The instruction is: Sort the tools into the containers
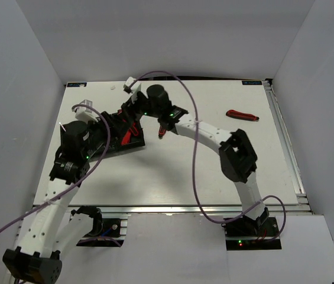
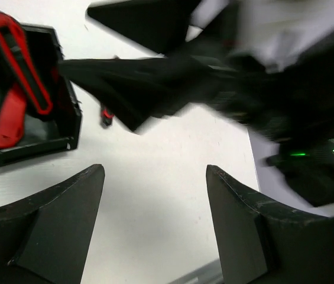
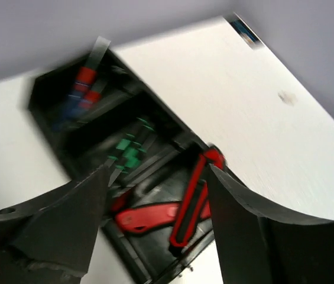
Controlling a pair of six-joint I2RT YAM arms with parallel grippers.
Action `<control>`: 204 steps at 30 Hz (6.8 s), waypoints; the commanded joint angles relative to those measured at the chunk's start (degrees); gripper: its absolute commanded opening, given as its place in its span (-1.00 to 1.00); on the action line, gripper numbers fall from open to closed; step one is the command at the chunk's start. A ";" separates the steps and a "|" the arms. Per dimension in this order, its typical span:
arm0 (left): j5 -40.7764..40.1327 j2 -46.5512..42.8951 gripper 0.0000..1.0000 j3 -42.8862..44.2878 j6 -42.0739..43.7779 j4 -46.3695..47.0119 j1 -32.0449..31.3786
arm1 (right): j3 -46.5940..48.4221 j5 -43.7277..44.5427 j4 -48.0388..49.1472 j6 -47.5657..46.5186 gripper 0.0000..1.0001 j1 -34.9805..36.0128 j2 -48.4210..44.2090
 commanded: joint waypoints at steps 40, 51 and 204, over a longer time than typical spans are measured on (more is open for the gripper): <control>-16.34 84.40 0.42 58.90 25.81 -8.42 -16.30 | -41.03 -35.78 -31.15 -21.75 0.79 -45.72 -36.19; -19.94 88.71 0.34 62.15 27.83 -9.13 -17.71 | -41.12 -36.13 -31.77 -21.57 0.79 -45.72 -35.66; 2.20 16.29 0.65 0.63 5.08 7.74 -1.27 | 11.58 -13.80 -70.99 -58.75 -0.36 -56.44 14.73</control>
